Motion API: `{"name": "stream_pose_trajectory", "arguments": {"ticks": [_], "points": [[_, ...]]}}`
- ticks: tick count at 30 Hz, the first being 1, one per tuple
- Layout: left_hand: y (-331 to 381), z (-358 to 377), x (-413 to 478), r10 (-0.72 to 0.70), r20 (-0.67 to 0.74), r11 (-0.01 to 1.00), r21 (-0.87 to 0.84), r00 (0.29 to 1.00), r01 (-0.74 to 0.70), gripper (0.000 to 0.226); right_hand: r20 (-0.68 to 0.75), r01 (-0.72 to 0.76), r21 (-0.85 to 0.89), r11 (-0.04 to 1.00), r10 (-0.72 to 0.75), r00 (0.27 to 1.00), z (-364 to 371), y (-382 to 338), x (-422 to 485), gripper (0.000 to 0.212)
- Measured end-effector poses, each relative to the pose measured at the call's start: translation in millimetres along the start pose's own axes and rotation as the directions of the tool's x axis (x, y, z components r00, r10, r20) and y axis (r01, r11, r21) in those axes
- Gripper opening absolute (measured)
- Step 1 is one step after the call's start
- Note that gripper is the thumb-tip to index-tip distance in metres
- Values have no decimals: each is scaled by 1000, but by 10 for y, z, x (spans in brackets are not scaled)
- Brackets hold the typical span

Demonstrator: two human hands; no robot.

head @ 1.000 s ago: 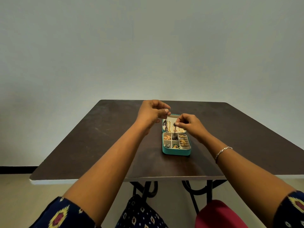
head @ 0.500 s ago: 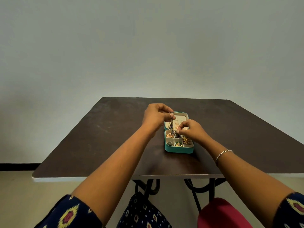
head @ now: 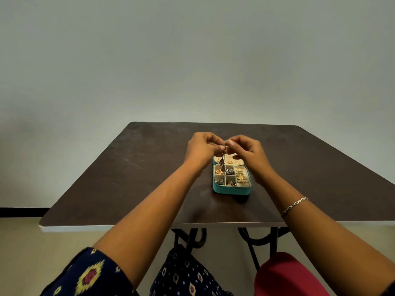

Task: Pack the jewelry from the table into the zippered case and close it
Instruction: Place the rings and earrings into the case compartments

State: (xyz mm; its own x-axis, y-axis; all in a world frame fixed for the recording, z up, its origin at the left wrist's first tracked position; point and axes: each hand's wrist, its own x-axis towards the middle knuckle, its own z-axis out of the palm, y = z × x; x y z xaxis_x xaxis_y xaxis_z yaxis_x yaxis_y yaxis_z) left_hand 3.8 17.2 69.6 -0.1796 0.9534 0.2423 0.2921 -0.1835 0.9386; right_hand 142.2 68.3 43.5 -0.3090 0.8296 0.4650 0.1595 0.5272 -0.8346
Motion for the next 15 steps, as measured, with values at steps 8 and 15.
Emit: {"name": "stream_pose_trajectory", "arguments": {"ticks": [8, 15], "points": [[-37, -9, 31, -6, -42, 1000, 3, 999, 6, 26, 77, 31, 21, 999, -33, 996, 80, -85, -69, 11], [-54, 47, 31, -32, 81, 998, 49, 996, 28, 41, 28, -31, 83, 996, 29, 999, 10, 0, -25, 13]]}}
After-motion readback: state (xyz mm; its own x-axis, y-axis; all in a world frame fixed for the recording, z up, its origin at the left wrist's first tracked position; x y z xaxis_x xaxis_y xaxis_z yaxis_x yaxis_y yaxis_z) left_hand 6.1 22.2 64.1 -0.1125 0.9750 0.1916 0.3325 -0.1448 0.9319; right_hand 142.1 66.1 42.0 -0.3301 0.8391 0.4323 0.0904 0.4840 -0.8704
